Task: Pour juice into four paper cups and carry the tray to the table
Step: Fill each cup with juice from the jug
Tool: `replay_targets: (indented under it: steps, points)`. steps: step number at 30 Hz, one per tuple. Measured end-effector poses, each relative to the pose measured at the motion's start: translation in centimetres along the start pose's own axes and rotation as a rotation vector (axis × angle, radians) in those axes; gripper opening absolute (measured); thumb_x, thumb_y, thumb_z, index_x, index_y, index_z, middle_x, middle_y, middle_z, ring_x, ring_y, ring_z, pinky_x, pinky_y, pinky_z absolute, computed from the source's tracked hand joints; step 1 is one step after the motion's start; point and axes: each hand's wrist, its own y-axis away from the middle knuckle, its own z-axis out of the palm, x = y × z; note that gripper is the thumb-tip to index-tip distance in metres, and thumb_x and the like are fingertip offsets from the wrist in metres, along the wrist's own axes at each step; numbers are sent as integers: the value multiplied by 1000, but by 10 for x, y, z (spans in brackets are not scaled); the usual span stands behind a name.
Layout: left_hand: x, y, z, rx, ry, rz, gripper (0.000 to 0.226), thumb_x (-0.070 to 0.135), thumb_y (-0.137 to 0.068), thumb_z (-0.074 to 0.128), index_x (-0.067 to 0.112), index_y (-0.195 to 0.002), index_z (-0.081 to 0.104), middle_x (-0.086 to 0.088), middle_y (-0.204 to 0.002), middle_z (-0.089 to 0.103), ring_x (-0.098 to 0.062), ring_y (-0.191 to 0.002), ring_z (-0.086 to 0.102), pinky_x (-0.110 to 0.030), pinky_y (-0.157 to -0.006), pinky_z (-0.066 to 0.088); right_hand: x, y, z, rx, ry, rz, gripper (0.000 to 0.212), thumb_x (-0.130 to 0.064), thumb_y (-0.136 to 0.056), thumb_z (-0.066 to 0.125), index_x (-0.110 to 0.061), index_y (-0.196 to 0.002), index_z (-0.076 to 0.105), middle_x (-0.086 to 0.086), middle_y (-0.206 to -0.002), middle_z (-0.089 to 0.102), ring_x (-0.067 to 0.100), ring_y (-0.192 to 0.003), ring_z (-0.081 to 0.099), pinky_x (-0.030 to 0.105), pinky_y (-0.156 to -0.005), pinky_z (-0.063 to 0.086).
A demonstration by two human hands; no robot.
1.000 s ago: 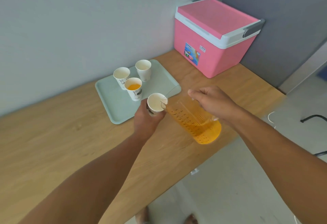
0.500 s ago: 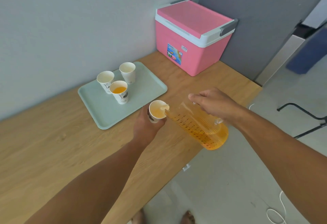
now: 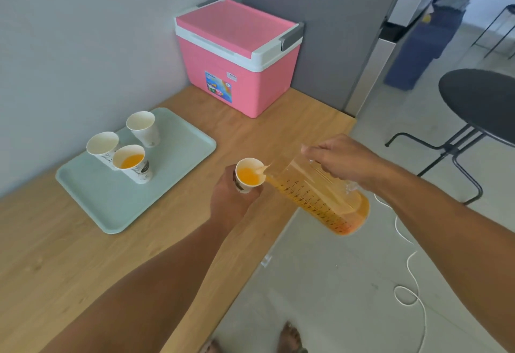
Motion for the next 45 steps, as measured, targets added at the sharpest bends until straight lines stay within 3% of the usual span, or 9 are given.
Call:
replay_targets:
  steps: [7, 16, 20, 25, 27, 31, 34, 38, 45]
  points:
    - [5, 2, 28, -45, 26, 32, 67, 66, -69, 78, 35, -125, 57, 17, -115, 68, -3, -100, 65, -26, -77, 56, 21, 7, -13, 38, -29, 52, 48, -66, -92, 60, -24, -73, 45, -4, -60, 39, 19, -60, 36, 40, -67, 35]
    - [7, -3, 15, -14, 47, -16, 62, 48, -74, 87, 34, -125, 56, 18, -110, 67, -1, -97, 65, -22, -75, 51, 16, -3, 8, -8, -185, 21, 46, -66, -91, 61, -24, -72, 51, -7, -58, 40, 15, -54, 34, 40, -63, 35]
    - [-3, -10, -10, 35, 21, -41, 68, 50, -72, 87, 30, -129, 56, 15, -112, 68, -6, -99, 65, -25, -76, 52, -2, -11, 29, -36, -272, -29, 39, -58, -93, 62, -23, -78, 55, -9, -56, 40, 11, -51, 33, 35, -57, 31]
    - [-11, -17, -49, 112, 21, -105, 65, 56, -75, 85, 31, -127, 54, 17, -107, 66, 0, -94, 63, -21, -71, 48, -29, -22, 56, -56, -414, -68, 50, -48, -98, 62, -29, -56, 42, -8, -57, 34, 11, -51, 28, 31, -54, 27]
    - [-14, -22, -65, 153, 31, -140, 62, 57, -75, 84, 31, -122, 54, 17, -103, 66, 3, -90, 62, -19, -67, 45, -39, -26, 66, -45, -463, -93, 50, -44, -99, 62, -29, -57, 40, -8, -57, 32, 11, -51, 27, 29, -52, 27]
    - [-23, -40, -90, 235, 30, -190, 67, 60, -75, 82, 27, -125, 53, 14, -107, 67, -1, -91, 63, -20, -68, 46, -55, -33, 84, -55, -602, -137, 53, -39, -102, 63, -28, -52, 53, -11, -55, 32, 8, -49, 29, 21, -47, 29]
    - [-34, -57, -99, 296, 53, -212, 70, 55, -76, 84, 24, -130, 53, 9, -116, 68, -12, -100, 66, -28, -79, 53, -63, -37, 94, -53, -687, -160, 54, -37, -103, 62, -30, -50, 63, -12, -56, 33, 6, -51, 31, 18, -48, 32]
    - [-44, -81, -100, 341, 86, -244, 67, 48, -80, 84, 24, -133, 51, 6, -124, 67, -17, -109, 64, -37, -91, 55, -64, -45, 100, -29, -762, -193, 47, -36, -104, 62, -29, -61, 46, -4, -64, 27, 11, -57, 25, 27, -53, 25]
    - [-53, -112, -91, 410, 161, -342, 72, 38, -83, 83, 18, -141, 45, 2, -129, 61, -19, -113, 59, -33, -88, 48, -58, -55, 99, 7, -821, -191, 55, -32, -106, 60, -28, -54, 43, 1, -65, 23, 17, -61, 19, 40, -60, 17]
